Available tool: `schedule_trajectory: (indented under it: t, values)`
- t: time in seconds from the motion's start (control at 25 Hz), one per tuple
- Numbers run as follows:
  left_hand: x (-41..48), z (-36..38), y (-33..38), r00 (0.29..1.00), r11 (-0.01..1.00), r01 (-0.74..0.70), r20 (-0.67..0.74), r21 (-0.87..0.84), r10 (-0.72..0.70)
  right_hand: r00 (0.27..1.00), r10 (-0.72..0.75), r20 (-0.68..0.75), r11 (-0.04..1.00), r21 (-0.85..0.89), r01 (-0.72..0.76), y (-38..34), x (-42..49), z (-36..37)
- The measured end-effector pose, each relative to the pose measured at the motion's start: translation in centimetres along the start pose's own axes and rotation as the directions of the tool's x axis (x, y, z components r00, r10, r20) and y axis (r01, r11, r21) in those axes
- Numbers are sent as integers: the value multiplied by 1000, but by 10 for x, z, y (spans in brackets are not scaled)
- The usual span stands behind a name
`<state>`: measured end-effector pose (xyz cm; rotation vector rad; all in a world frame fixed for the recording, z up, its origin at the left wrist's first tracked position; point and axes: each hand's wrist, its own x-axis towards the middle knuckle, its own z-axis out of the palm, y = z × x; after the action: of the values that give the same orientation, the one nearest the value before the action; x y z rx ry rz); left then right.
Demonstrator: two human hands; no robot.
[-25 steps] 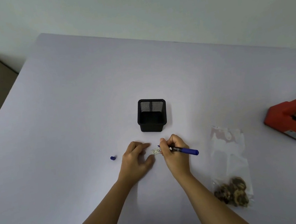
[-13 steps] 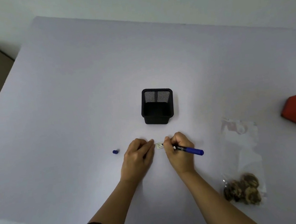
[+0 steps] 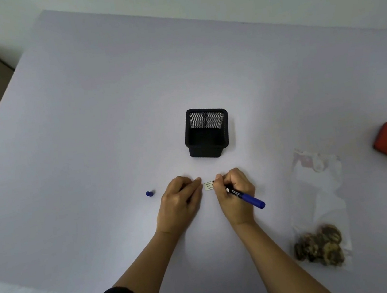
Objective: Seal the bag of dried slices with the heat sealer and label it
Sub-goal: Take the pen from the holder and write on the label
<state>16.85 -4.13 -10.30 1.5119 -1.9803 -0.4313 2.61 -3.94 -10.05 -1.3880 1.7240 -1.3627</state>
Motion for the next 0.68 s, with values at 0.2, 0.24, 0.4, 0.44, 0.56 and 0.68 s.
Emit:
schedule_trajectory:
  t: [0.2, 0.24, 0.4, 0.44, 0.56, 0.68]
  values:
    - [0, 0, 0, 1000, 1000, 2, 1, -2, -2, 999, -49, 14, 998, -33, 50, 0, -1, 0]
    - [0, 0, 0, 1000, 1000, 1, 0, -5, -1, 998, -54, 18, 998, -39, 55, 0, -1, 0]
    - [0, -1, 1, 1000, 1000, 14, -4, -19, -14, 998, -65, 21, 996, -54, 66, 1, -1, 2]
    - [1, -1, 1, 1000, 1000, 17, -2, -22, -17, 998, -56, 17, 997, -51, 57, 1, -1, 2]
    - [1, -3, 3, 1000, 1000, 16, 2, -17, -16, 998, -60, 12, 996, -58, 61, 1, -1, 2]
    - [1, -3, 3, 1000, 1000, 19, 8, -15, -19, 998, -63, 10, 996, -67, 64, 3, -1, 2]
